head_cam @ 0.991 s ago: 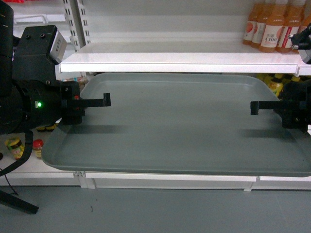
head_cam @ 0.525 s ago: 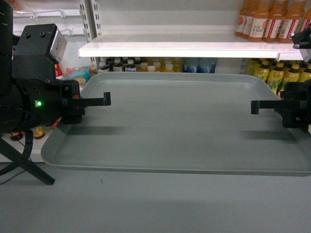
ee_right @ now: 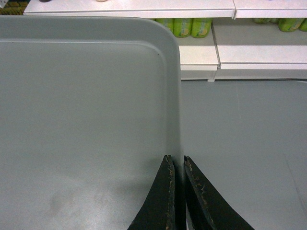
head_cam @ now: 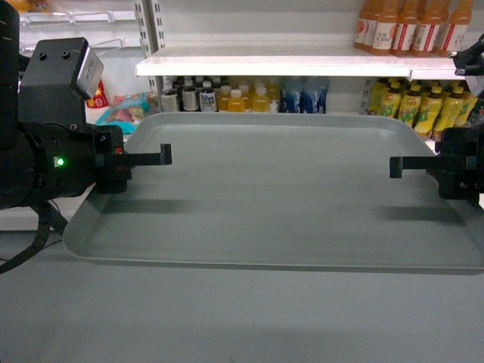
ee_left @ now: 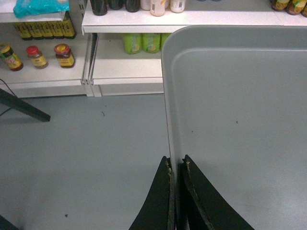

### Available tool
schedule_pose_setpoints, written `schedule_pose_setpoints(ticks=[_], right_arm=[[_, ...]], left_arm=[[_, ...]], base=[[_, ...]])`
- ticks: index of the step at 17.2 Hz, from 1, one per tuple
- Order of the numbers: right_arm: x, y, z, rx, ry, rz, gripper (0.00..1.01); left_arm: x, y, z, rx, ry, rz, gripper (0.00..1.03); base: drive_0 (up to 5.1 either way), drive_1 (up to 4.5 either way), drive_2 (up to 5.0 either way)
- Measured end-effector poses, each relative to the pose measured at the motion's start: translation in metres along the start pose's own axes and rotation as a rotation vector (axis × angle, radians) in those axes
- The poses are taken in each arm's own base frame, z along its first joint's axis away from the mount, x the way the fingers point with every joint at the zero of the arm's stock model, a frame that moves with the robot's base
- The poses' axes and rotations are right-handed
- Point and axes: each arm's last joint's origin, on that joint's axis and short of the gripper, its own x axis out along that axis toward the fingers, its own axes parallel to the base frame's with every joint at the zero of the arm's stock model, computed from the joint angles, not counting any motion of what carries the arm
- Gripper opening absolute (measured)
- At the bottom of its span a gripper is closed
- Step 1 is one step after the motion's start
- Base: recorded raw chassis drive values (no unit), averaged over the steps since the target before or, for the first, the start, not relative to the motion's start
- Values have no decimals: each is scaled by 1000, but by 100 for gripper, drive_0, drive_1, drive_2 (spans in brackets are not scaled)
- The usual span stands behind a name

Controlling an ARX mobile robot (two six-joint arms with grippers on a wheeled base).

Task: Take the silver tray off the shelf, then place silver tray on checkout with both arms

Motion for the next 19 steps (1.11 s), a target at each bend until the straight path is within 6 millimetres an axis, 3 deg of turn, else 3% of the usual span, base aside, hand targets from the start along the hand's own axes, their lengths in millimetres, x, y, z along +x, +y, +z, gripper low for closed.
schedule_pose_setpoints(ticks=[19], right_arm=[[-1, 0, 2, 2, -13, 3, 3]], left_arm=[[-1, 0, 2, -1, -11, -1, 4]], base=[[6, -413, 424]])
